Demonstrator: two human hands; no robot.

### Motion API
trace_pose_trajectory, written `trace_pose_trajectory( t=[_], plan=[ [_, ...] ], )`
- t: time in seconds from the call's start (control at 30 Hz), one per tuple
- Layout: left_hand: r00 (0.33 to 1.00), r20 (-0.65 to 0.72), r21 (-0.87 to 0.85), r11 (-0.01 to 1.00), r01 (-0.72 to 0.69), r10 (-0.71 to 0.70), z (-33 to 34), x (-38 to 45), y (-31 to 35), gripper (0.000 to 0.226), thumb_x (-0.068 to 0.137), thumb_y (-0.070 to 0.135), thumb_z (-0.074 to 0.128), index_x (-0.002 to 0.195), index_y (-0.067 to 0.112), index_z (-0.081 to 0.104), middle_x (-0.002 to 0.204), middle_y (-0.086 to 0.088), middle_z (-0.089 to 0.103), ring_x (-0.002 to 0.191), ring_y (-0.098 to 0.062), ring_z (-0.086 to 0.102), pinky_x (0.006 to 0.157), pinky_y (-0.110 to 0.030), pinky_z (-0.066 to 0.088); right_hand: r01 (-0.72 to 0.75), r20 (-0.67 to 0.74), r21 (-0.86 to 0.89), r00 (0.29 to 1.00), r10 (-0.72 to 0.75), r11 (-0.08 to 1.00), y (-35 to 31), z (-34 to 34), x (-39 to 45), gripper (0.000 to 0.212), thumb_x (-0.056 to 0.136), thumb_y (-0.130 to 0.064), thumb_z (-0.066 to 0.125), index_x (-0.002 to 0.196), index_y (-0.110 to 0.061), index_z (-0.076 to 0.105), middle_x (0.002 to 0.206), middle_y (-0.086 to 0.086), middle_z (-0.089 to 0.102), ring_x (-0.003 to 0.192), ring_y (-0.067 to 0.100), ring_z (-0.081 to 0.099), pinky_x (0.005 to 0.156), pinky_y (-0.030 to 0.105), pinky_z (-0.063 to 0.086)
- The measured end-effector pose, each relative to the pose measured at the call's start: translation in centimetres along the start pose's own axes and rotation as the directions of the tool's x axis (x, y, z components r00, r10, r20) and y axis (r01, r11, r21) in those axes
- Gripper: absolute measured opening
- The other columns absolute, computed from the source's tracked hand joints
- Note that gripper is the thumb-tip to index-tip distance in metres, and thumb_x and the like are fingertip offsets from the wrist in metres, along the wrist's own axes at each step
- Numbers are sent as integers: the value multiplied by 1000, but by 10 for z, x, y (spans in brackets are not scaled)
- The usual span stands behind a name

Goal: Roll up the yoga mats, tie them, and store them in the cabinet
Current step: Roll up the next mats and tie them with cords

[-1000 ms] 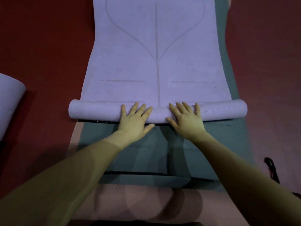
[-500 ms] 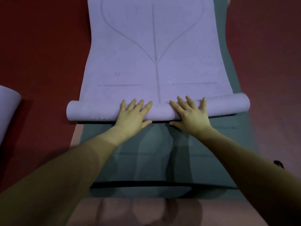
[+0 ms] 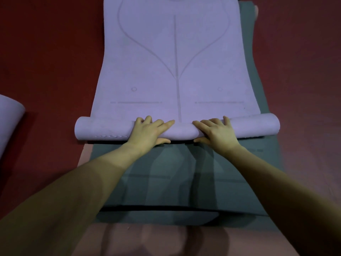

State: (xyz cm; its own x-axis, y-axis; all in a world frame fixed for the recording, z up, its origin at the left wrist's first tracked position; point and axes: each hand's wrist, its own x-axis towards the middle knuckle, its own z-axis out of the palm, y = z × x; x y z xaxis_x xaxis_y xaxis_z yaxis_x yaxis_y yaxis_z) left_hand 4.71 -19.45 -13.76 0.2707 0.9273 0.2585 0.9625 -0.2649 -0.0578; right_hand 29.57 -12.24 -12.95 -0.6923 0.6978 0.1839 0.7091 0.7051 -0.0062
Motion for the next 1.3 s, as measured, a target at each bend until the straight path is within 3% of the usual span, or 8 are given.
trace_pose_trajectory(
  t=[0.1, 0.27, 0.6, 0.73, 0.93, 1.07, 1.13, 1.3],
  plan=[
    [999, -50, -15, 1000, -7, 7, -3, -18, 14, 65, 75, 64, 38, 124, 28, 62, 82, 3, 66, 62, -26, 54, 56, -33, 41, 22, -61, -17, 998, -23, 1000, -5, -4, -24, 58, 74, -60, 49, 113, -20, 65, 92, 0, 69, 77, 29, 64, 81, 59, 45],
    [995, -87, 35, 999, -37, 40, -6, -73, 47, 66, 76, 66, 37, 132, 31, 40, 85, 7, 64, 66, -24, 52, 58, -34, 39, 34, -147, -27, 988, -37, 999, -32, -4, -84, 56, 76, -58, 48, 121, -25, 51, 97, -2, 67, 82, 28, 62, 85, 57, 45],
    [994, -86, -35, 997, -65, 61, -26, -131, 74, 63, 77, 67, 37, 130, 33, 42, 85, 7, 64, 65, -23, 54, 57, -32, 40, 22, -179, -6, 984, -23, 1000, -70, -8, -142, 57, 78, -59, 53, 123, -25, 50, 97, -1, 66, 83, 26, 60, 91, 50, 39],
    [996, -46, -28, 996, -81, 80, -20, -124, 67, 66, 76, 70, 33, 129, 31, 44, 86, 6, 64, 62, -24, 51, 54, -31, 37, -13, -133, 2, 991, 13, 1000, -75, -8, -144, 61, 81, -54, 59, 130, -20, 51, 114, 6, 62, 99, 32, 58, 96, 52, 33],
    [992, -22, -59, 990, -125, 124, -15, -114, 59, 74, 75, 71, 33, 127, 25, 58, 92, 5, 65, 69, -26, 52, 56, -32, 40, -79, -65, -12, 995, 78, 997, -88, -11, -147, 53, 93, -51, 43, 137, -23, 53, 134, 8, 57, 122, 38, 50, 104, 64, 25],
    [985, -98, 28, 990, -137, 139, -18, -112, 63, 61, 85, 57, 37, 135, 22, 42, 110, 1, 65, 85, -27, 52, 71, -36, 40, -138, -22, 36, 990, 138, 990, -80, -12, -126, 57, 98, -56, 23, 132, -25, 58, 131, 5, 60, 120, 34, 54, 104, 60, 26],
    [986, -148, 70, 995, -69, 79, -20, -116, 77, 47, 91, 43, 40, 134, 23, 44, 124, 0, 63, 101, -29, 56, 87, -42, 44, -153, -10, 46, 988, 154, 987, -74, -9, -112, 56, 98, -55, 26, 126, -24, 62, 127, 6, 62, 117, 34, 57, 102, 58, 28],
    [994, 24, -33, 993, 112, -111, -28, -104, 86, 50, 92, 42, 36, 134, 22, 54, 132, -2, 58, 118, -28, 57, 102, -51, 36, -196, -57, -8, 979, 195, 981, -70, -4, -91, 49, 94, -49, 36, 122, -21, 65, 127, 9, 62, 114, 36, 57, 103, 54, 26]
  ],
)
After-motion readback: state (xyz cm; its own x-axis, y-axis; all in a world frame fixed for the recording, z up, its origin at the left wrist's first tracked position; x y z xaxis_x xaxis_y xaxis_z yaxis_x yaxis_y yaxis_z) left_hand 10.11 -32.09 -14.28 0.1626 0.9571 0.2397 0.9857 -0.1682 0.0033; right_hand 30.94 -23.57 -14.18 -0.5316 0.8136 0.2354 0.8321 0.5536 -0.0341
